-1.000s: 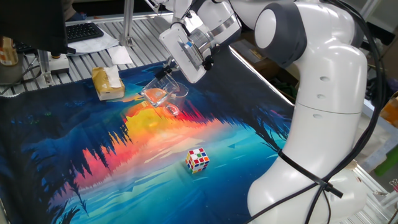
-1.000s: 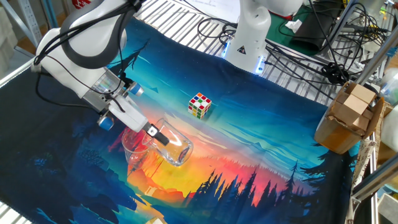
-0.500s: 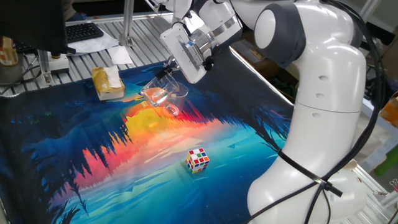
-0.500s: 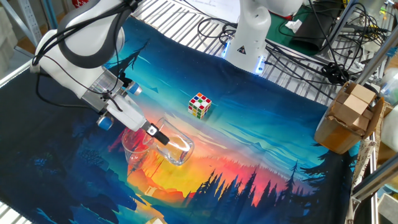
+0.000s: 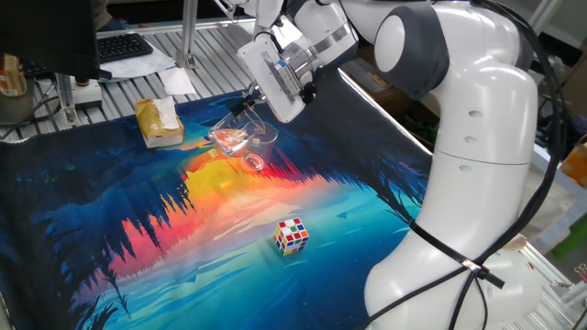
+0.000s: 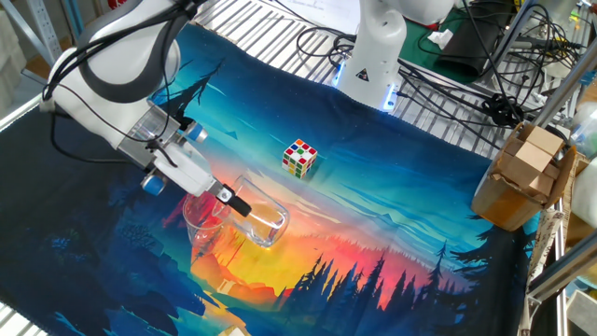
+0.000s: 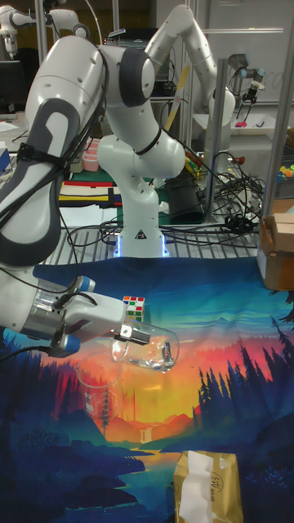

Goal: Pour the water from one cup into another empty cup

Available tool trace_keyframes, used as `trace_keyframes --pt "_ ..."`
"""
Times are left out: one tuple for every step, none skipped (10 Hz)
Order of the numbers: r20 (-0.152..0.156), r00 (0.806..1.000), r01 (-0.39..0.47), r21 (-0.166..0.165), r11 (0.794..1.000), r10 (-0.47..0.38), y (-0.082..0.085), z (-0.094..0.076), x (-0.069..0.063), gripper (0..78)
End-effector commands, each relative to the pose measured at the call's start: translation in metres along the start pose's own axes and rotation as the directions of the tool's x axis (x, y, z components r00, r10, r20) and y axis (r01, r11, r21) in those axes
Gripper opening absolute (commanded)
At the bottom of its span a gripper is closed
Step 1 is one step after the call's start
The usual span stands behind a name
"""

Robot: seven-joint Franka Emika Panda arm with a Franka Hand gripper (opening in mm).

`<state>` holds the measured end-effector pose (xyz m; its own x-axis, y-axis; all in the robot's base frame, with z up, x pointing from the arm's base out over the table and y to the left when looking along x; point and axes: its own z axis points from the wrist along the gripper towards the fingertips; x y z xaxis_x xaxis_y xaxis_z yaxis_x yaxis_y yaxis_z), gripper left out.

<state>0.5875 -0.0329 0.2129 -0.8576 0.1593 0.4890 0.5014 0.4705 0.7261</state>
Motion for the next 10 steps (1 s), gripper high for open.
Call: trace_keyframes --pt "-0.011 1.0 -0.01 -0.021 1.0 0.009 0.0012 -0.0028 -0.001 1.2" --pt "-0.018 1.0 -0.017 -0.032 0.999 0.016 0.0011 -0.0031 -0.0011 1.2" --pt "-0.022 1.0 -0.02 -0.037 0.999 0.019 0.0008 -0.0036 -0.0016 1.2" --pt "-0.026 0.999 -0.023 -0.042 0.999 0.022 0.0003 -0.0043 -0.0024 1.2" --pt "-0.03 0.999 -0.025 -0.049 0.998 0.024 -0.0003 -0.005 -0.0032 1.2" --pt "-0.033 0.999 -0.027 -0.053 0.998 0.025 -0.0004 -0.0052 -0.0035 1.2" --pt "-0.036 0.999 -0.029 -0.059 0.998 0.027 -0.0011 -0.0061 -0.0045 1.2" --pt "-0.035 0.999 -0.029 -0.059 0.998 0.027 -0.0012 -0.0064 -0.0047 1.2" --pt "-0.036 0.999 -0.03 -0.059 0.998 0.028 -0.0013 -0.0065 -0.0049 1.2" --pt "-0.04 0.999 -0.032 -0.063 0.997 0.03 -0.0018 -0.0072 -0.0056 1.2"
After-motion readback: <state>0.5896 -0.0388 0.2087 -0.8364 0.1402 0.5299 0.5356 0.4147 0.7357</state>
